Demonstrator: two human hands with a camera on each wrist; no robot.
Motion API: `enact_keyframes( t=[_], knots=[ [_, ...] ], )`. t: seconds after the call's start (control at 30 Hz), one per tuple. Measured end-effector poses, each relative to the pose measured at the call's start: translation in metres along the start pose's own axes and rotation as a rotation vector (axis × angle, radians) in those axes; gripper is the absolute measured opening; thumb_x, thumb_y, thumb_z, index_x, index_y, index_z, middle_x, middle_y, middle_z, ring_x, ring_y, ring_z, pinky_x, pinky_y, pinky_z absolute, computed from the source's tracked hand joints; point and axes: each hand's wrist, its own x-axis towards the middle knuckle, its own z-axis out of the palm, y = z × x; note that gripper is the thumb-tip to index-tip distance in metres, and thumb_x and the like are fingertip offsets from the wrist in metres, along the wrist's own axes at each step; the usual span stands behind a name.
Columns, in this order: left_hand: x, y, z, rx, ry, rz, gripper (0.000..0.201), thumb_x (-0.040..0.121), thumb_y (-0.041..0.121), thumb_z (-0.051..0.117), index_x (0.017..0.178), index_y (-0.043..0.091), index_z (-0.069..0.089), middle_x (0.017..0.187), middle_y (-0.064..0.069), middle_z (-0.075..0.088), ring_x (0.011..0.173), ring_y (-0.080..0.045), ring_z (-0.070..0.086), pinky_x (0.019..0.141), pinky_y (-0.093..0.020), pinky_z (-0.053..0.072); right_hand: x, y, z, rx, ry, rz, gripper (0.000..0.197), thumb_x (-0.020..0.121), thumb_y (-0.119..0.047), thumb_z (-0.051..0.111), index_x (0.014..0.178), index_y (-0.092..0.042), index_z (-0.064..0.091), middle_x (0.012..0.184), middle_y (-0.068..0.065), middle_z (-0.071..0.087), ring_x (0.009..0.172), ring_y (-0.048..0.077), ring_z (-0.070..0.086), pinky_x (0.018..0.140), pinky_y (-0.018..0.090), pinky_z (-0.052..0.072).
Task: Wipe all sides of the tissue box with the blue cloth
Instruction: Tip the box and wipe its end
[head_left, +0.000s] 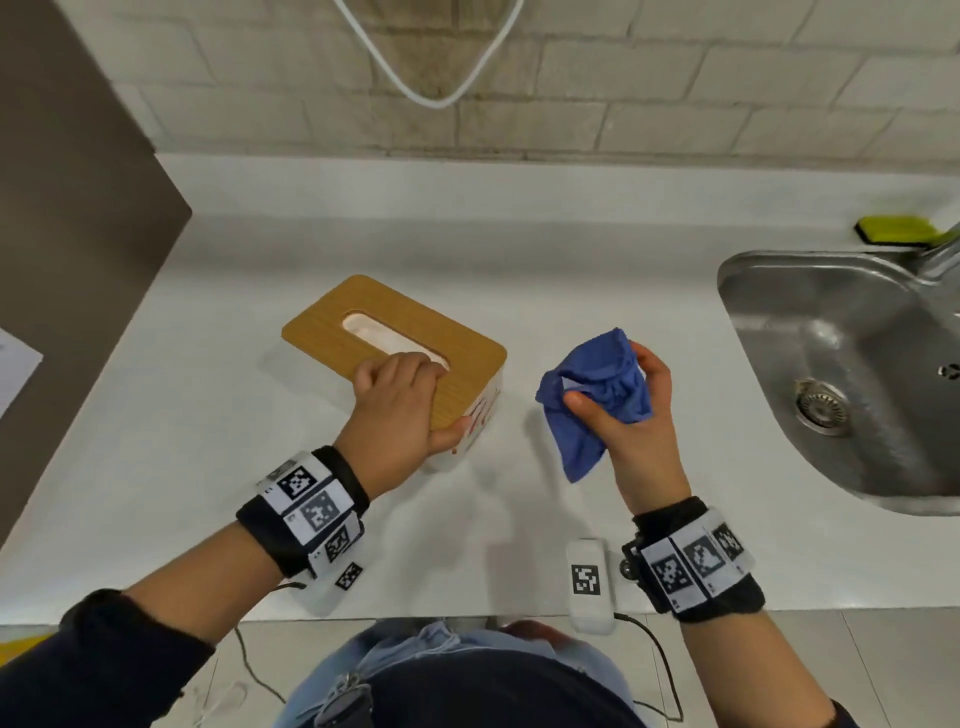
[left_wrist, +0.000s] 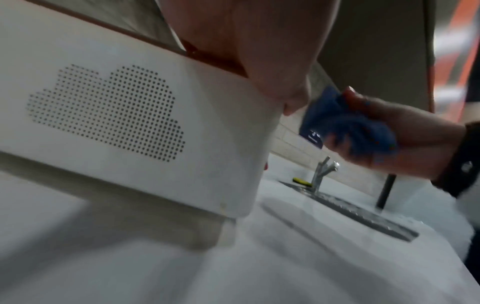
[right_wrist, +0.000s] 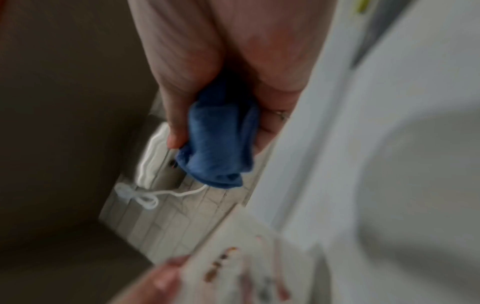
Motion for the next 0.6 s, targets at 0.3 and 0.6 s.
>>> enact_keyframes(
  t=[0.3,0.6],
  knots=[
    [0.012,-0.06,-0.058,-0.691,0.116,-0.094,0.034,0.078,0.051,0.036,0.101,0.031,0.054,0.107,0.008,0.057,0.108,-0.017,0.05,0.102,-0.036,0.03,0.011,-0.039,0.071,-0.773,-0.244,-0.946,0.028,0.078,0.002,0.059,0.099,-0.013,0.066,0.119,0.012,0.058,0.093,0.028,0.057,0.077,0.035,0.048],
    [0.03,-0.092,-0.086,-1.046,-0.008,-0.135,0.04,0.081,0.037,0.044,0.106,0.009,0.059,0.098,0.001,0.06,0.08,0.008,0.059,0.074,-0.006,0.041,-0.003,-0.038,0.147,-0.733,-0.371,-0.783,0.056,0.088,-0.048,0.039,0.135,-0.019,0.044,0.147,-0.01,0.028,0.127,0.026,0.028,0.109,0.041,0.024]
  ],
)
